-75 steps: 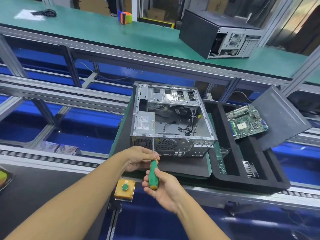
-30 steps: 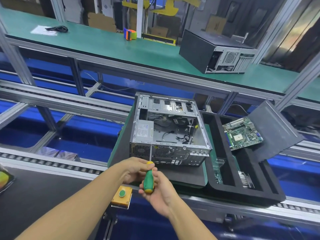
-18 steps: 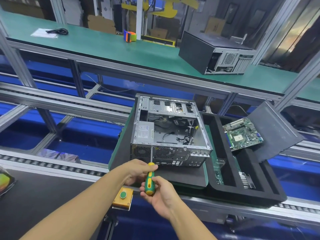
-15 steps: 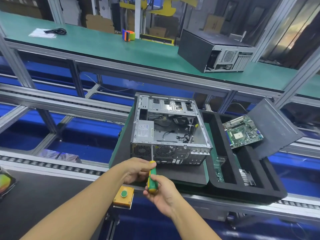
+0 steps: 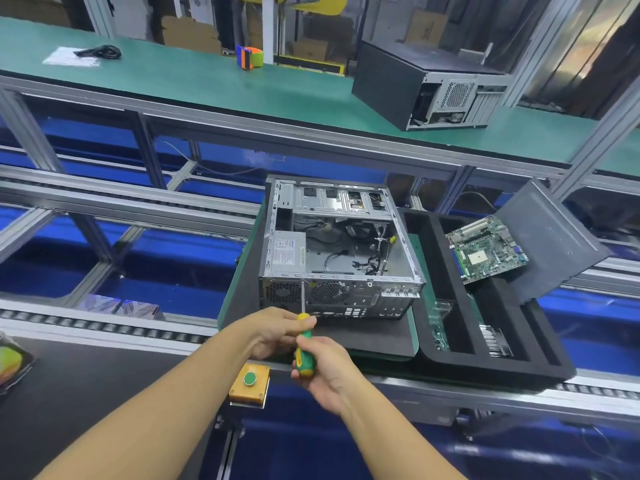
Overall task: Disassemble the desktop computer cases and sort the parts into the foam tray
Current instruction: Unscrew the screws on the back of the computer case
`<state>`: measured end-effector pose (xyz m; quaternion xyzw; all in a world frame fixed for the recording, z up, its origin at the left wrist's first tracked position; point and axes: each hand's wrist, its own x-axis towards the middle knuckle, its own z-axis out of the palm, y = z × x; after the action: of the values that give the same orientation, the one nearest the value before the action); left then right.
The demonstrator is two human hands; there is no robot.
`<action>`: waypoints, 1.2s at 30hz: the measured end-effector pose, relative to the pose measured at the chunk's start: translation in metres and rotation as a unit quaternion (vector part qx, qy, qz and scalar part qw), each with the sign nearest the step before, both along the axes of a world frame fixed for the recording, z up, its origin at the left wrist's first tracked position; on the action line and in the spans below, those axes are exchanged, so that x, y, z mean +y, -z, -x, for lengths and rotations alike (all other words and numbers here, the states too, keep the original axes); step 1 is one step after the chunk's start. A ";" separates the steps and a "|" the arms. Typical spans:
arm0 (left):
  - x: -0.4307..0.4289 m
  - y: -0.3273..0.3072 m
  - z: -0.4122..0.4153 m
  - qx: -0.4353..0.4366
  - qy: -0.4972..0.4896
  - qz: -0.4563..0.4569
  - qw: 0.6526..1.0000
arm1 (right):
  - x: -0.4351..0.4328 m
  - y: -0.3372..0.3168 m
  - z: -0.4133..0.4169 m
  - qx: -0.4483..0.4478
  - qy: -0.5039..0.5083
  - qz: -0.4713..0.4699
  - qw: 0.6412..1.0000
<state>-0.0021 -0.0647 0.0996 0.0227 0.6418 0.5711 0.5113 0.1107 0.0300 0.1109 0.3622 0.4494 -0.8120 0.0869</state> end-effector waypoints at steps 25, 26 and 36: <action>-0.011 -0.003 0.002 -0.087 -0.054 -0.091 0.991 | 0.006 -0.007 -0.001 0.005 -0.019 0.095 0.995; -0.012 -0.004 0.003 -0.098 -0.044 -0.095 0.990 | 0.004 -0.007 -0.001 0.012 -0.017 0.092 0.996; -0.009 -0.004 0.011 -0.107 -0.038 -0.070 0.991 | -0.007 -0.009 0.004 0.018 -0.017 0.031 0.999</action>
<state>-0.0129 -0.0739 0.1036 -0.0272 0.5418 0.6331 0.5521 0.1070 0.0228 0.1200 0.3370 0.4316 -0.8302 0.1038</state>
